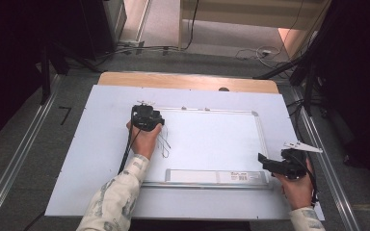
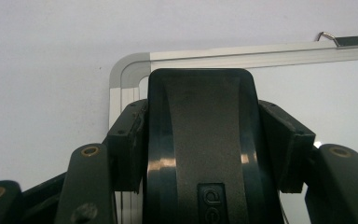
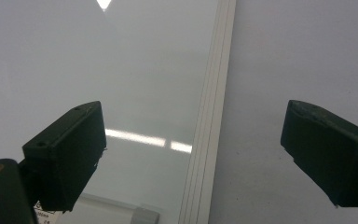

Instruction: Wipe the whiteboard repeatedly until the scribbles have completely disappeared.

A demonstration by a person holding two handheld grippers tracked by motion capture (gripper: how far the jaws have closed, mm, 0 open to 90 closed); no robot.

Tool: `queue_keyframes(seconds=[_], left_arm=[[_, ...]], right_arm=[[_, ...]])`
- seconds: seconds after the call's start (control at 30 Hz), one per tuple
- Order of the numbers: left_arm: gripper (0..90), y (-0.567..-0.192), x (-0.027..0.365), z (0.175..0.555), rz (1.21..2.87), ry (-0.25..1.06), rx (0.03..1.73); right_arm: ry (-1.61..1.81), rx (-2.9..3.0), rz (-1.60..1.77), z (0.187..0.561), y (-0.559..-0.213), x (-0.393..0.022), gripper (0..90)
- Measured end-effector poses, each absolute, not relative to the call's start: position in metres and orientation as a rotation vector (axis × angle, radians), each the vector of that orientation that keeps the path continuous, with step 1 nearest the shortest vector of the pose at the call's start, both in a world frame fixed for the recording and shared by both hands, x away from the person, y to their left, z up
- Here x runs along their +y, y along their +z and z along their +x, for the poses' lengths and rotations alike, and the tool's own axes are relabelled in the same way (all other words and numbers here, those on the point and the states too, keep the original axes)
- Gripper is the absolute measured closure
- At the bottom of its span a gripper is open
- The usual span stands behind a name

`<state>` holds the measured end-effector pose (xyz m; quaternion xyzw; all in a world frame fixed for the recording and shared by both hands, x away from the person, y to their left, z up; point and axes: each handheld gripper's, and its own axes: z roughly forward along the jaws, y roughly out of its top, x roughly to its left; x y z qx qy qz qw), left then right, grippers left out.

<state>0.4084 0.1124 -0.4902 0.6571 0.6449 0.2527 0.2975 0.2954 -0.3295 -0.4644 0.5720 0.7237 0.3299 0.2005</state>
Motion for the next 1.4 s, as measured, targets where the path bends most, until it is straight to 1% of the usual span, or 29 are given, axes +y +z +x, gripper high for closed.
queue_keyframes(seconds=[0.17,0.47,0.63,0.83,1.0,1.4], left_arm=[[40.8,-0.491,0.107,0.410,1.746,0.671,1.706],[40.7,-0.491,0.094,0.403,1.760,0.659,1.684],[40.7,-0.490,0.097,0.401,1.774,0.654,1.676],[40.7,-0.491,0.110,0.410,1.745,0.662,1.700],[40.6,-0.490,0.109,0.414,1.744,0.672,1.711],[40.5,-0.491,0.092,0.398,1.769,0.654,1.672]], right_arm=[[0.921,2.024,1.597,0.296,-0.464,-0.329,5.5],[0.921,2.024,1.598,0.296,-0.464,-0.328,5.5],[0.925,2.022,1.599,0.296,-0.464,-0.330,5.5],[0.926,2.019,1.600,0.295,-0.464,-0.330,5.5],[0.925,2.024,1.599,0.296,-0.464,-0.330,5.5],[0.921,2.024,1.599,0.297,-0.464,-0.329,5.5]])
